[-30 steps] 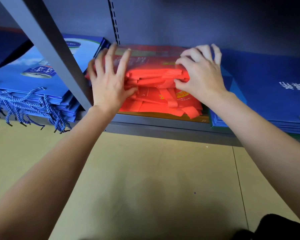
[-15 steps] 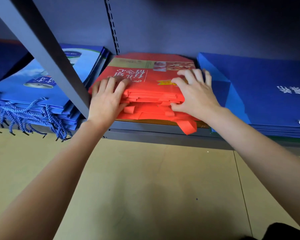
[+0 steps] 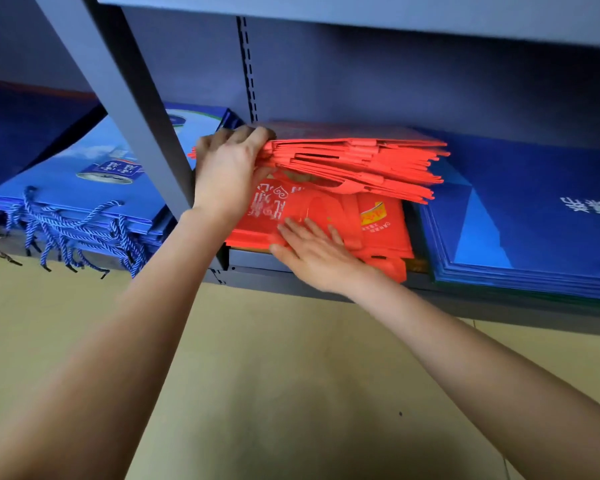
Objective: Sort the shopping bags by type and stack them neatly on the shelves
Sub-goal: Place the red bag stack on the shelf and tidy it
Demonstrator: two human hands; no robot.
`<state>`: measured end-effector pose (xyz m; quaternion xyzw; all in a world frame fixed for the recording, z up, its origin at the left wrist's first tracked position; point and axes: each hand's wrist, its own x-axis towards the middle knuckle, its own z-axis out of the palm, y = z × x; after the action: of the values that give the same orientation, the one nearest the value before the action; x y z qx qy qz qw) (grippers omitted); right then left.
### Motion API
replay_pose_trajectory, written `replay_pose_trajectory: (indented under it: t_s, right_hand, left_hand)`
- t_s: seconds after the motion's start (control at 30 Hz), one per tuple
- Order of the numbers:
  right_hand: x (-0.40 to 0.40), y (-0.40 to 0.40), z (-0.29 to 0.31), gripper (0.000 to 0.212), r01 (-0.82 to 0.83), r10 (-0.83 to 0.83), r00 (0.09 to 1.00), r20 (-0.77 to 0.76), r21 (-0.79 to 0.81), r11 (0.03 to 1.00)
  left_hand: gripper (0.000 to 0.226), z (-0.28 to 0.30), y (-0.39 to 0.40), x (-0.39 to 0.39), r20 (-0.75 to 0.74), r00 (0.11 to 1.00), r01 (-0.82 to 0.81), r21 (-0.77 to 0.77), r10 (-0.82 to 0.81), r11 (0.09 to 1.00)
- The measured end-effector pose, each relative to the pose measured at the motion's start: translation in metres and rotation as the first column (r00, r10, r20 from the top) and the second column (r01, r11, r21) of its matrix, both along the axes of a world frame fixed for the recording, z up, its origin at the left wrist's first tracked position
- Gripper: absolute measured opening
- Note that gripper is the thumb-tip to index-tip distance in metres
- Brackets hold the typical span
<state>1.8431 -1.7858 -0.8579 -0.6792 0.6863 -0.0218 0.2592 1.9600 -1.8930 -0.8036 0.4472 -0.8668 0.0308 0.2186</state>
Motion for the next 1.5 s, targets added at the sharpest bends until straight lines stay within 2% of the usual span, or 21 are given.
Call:
replay_pose_trajectory:
  t_s: [0.17,0.33,0.47,0.53,0.6,0.7,0.77,0.83,0.93,1.0,1.1,1.17,1.2,1.3,1.4,1.5]
  right_hand:
    - [-0.004,-0.035,-0.005,0.072,0.072,-0.063,0.997,-0.045,0.230,0.971]
    - [-0.004,-0.040,-0.009,0.076,0.126,-0.110,0.990,-0.083,0.209,0.970]
    - [-0.010,-0.051,-0.008,0.085,0.133,-0.099,0.982,-0.160,0.212,0.968]
    - [-0.010,-0.053,-0.009,0.090,0.139,-0.116,0.982,-0.146,0.163,0.977]
    - [-0.003,-0.042,-0.013,0.089,0.138,-0.137,0.983,-0.123,-0.002,0.990]
    - [0.006,-0.009,-0.011,0.072,0.187,-0.199,0.980,-0.014,-0.282,0.941]
    - [0.005,0.008,-0.005,0.060,0.156,-0.140,0.988,0.069,-0.379,0.912]
    - [0.000,0.015,-0.003,0.054,0.005,0.011,0.999,0.039,-0.399,0.917]
    - [-0.005,0.011,-0.012,0.057,-0.167,0.144,0.983,-0.116,-0.234,0.958]
    - [-0.005,0.006,-0.016,0.061,-0.167,0.142,0.977,-0.159,-0.161,0.973]
    - [-0.003,0.008,-0.014,0.064,-0.131,0.105,0.980,-0.168,-0.149,0.980]
    - [-0.004,0.017,-0.011,0.061,-0.105,0.073,0.987,-0.142,-0.231,0.967]
    - [-0.004,0.025,-0.009,0.057,-0.091,0.045,0.989,-0.144,-0.334,0.938]
    - [-0.013,0.046,-0.011,0.046,-0.027,-0.107,0.977,-0.183,-0.607,0.794]
    - [-0.026,0.064,-0.018,0.045,-0.010,-0.196,0.939,-0.283,-0.590,0.807]
    - [-0.034,0.072,-0.030,0.051,-0.021,-0.217,0.904,-0.368,-0.547,0.837]
  left_hand:
    - [0.037,-0.004,0.004,0.000,0.031,1.000,0.000,0.022,-0.001,1.000]
    - [0.038,-0.009,0.013,0.000,-0.004,1.000,-0.015,0.039,0.016,0.999]
    - [0.038,-0.018,0.020,0.001,0.028,0.999,-0.043,0.069,0.041,0.997]
    - [0.038,-0.019,0.020,0.001,0.024,0.999,-0.040,0.066,0.039,0.997]
    - [0.037,-0.021,0.019,0.002,0.016,0.999,-0.034,0.059,0.033,0.998]
    - [0.034,-0.029,0.018,0.003,-0.010,1.000,-0.029,0.031,0.029,0.999]
    - [0.033,-0.034,0.017,0.002,-0.019,0.999,-0.033,0.019,0.033,0.999]
    - [0.033,-0.037,0.018,0.001,-0.014,0.999,-0.043,0.014,0.043,0.999]
    - [0.033,-0.037,0.018,0.002,-0.005,0.999,-0.037,0.003,0.037,0.999]
    - [0.033,-0.037,0.019,0.003,0.006,0.999,-0.035,0.012,0.035,0.999]
    - [0.037,-0.040,0.021,0.004,0.031,0.999,-0.044,0.063,0.043,0.997]
    - [0.041,-0.045,0.021,0.006,0.035,0.999,-0.036,0.081,0.033,0.996]
    - [0.043,-0.047,0.021,0.007,0.032,0.999,-0.025,0.095,0.022,0.995]
    - [0.049,-0.050,0.019,0.010,0.035,0.999,-0.010,0.150,0.005,0.989]
    - [0.051,-0.054,0.021,0.010,0.044,0.999,-0.028,0.172,0.021,0.985]
    - [0.053,-0.057,0.023,0.008,0.041,0.999,-0.041,0.177,0.034,0.983]
